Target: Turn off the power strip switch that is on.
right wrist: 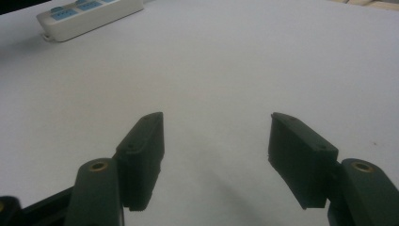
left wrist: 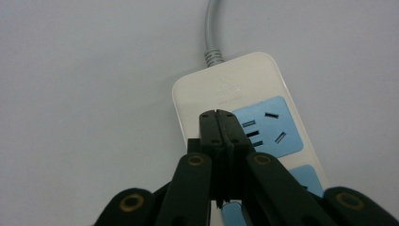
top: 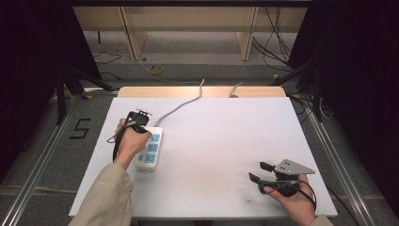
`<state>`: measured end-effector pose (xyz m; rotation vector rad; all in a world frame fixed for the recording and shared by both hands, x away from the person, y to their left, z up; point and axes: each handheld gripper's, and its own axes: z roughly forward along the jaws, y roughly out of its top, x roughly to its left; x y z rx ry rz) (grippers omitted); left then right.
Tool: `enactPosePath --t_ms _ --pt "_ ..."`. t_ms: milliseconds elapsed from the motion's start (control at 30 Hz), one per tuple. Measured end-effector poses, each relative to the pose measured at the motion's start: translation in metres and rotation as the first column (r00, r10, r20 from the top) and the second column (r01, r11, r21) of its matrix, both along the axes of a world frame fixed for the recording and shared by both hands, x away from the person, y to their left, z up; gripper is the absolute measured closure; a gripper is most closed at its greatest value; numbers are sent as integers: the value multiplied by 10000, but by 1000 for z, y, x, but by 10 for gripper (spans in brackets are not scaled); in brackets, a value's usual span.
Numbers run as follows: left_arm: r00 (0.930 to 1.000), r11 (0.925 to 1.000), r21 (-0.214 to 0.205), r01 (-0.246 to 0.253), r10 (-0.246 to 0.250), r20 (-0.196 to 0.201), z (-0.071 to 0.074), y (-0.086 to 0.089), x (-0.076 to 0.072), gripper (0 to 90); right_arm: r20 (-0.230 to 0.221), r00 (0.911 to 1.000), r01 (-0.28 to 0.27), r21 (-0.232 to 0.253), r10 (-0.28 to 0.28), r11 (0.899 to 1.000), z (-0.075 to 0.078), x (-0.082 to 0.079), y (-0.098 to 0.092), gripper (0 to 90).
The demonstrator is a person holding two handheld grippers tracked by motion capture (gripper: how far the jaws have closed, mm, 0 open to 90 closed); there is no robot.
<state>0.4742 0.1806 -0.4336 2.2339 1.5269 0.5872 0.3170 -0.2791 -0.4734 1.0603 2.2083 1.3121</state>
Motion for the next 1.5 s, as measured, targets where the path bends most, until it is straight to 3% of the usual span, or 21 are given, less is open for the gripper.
enactPosePath --t_ms 433,533,667,833,1167,1333,1500 --pt "9992 9990 -448 93 -75 398 9 5 -11 892 25 10000 5 -14 -5 10000 0 0 0 374" --pt "9990 9980 -623 76 -48 444 10 4 -13 825 31 10000 6 -23 -6 10000 0 0 0 374" --pt "9984 9975 -694 142 -104 550 11 4 -16 819 18 10000 28 -30 -28 10000 0 0 0 374" --pt "9978 9951 -938 319 -263 603 12 4 -21 740 14 10000 29 -35 -29 10000 0 0 0 374" --pt "9929 9856 -1550 673 -508 1080 11 3 -33 524 40 10000 16 -44 -16 10000 0 0 0 374" --pt "9909 9846 -1516 870 -699 1148 12 2 -39 393 33 10000 9 -38 -9 10000 0 0 0 373" --pt "9893 9825 -1538 1047 -872 1167 12 0 -46 350 25 10000 15 -52 -14 10000 0 0 0 373"
